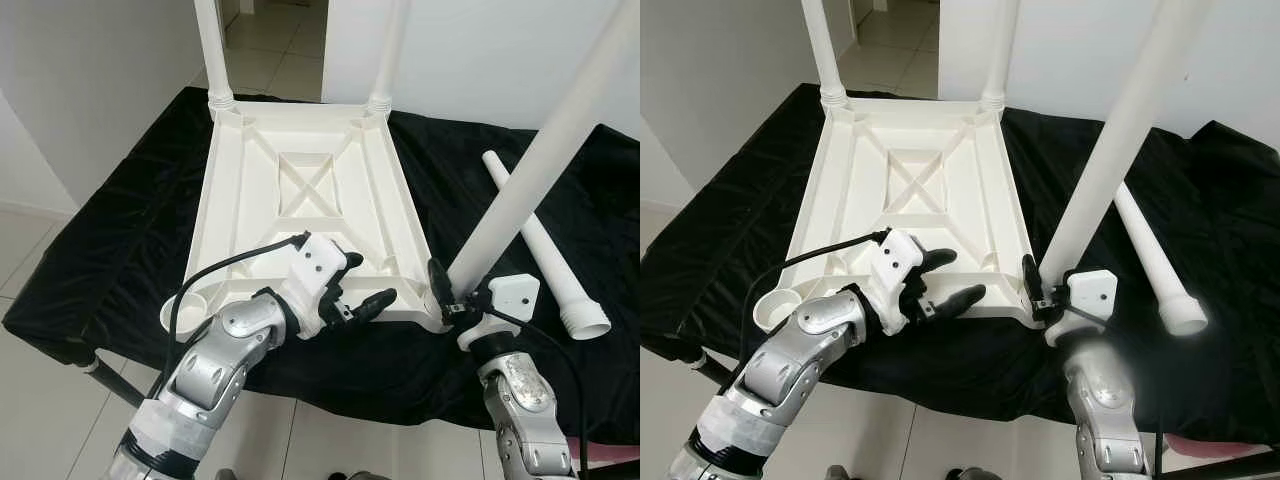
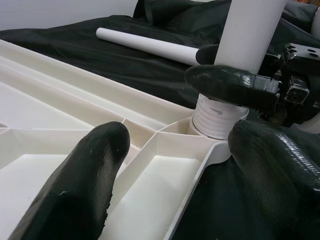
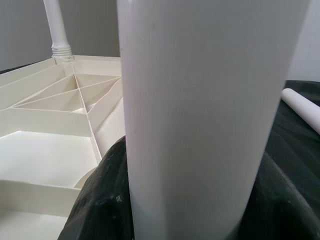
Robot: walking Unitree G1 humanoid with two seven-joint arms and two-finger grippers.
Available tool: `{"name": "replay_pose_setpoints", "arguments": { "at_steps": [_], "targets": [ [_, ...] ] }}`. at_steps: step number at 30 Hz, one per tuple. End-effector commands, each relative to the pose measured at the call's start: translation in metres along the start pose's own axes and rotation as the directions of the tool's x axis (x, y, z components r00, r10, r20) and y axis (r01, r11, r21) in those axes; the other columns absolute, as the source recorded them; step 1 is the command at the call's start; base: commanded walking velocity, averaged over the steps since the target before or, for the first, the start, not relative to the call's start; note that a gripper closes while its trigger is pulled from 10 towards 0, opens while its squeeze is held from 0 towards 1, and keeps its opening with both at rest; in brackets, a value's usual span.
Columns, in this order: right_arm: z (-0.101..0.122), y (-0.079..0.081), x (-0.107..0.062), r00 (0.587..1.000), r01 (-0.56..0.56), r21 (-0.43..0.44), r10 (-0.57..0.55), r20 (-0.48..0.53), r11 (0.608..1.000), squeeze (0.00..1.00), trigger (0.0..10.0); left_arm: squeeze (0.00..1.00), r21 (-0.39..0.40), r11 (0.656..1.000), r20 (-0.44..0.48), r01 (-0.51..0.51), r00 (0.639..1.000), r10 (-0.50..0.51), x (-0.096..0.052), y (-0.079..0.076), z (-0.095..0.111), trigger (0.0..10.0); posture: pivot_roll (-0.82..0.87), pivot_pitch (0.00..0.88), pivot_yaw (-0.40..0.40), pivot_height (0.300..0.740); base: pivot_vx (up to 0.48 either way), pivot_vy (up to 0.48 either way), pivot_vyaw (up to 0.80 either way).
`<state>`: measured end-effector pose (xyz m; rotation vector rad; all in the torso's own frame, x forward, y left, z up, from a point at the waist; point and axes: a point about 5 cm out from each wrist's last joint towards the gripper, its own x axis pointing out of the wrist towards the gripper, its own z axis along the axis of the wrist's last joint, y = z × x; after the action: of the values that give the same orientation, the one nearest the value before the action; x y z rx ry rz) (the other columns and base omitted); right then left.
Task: Building children table
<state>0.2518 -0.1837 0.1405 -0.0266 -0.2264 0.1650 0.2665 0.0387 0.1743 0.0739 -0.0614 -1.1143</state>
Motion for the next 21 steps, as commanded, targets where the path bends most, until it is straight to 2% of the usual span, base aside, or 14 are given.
{"name": "replay_pose_setpoints", "arguments": {
  "at_steps": [1,7,15,16,17,21],
  "targets": [
    [-0.022,0.004,-0.006,0.993,-0.006,0.048,0.011,-0.121,0.999,0.00,10.0,0.00,0.015,0.998,-0.003,0.054,0.999,-0.054,0.000,-0.004,0.003,10.0,-0.02,0.132,-0.021,0.740,0.000,0.000,0.00],
    [-0.030,0.003,-0.011,0.985,0.070,0.152,-0.044,-0.166,0.986,0.00,10.0,0.00,0.015,0.999,-0.003,0.053,0.999,-0.053,-0.001,-0.004,0.004,10.0,-0.02,0.136,-0.021,0.740,0.000,0.000,0.00],
    [-0.034,0.002,-0.013,0.979,0.104,0.176,-0.070,-0.190,0.979,0.00,10.0,0.00,0.015,0.998,-0.004,0.053,0.999,-0.053,-0.001,-0.004,0.004,10.0,-0.02,0.139,-0.019,0.740,0.000,0.000,0.00],
    [-0.034,0.001,-0.014,0.979,0.101,0.160,-0.070,-0.189,0.982,0.00,10.0,0.00,0.014,0.998,-0.004,0.053,0.999,-0.053,-0.001,-0.004,0.004,10.0,-0.02,0.141,-0.019,0.740,0.000,0.000,0.00],
    [-0.028,0.005,-0.015,0.991,0.041,0.073,-0.031,-0.134,0.997,0.00,10.0,0.00,0.014,0.998,-0.006,0.053,0.999,-0.053,-0.001,-0.004,0.004,10.0,-0.02,0.143,-0.019,0.740,0.000,0.000,0.00],
    [-0.023,0.009,-0.017,0.996,-0.005,0.021,0.007,-0.089,1.000,0.00,10.0,0.00,0.014,0.999,-0.007,0.052,0.999,-0.052,-0.001,-0.004,0.004,10.0,-0.02,0.144,-0.020,0.740,0.000,0.000,0.00]
  ]
}}
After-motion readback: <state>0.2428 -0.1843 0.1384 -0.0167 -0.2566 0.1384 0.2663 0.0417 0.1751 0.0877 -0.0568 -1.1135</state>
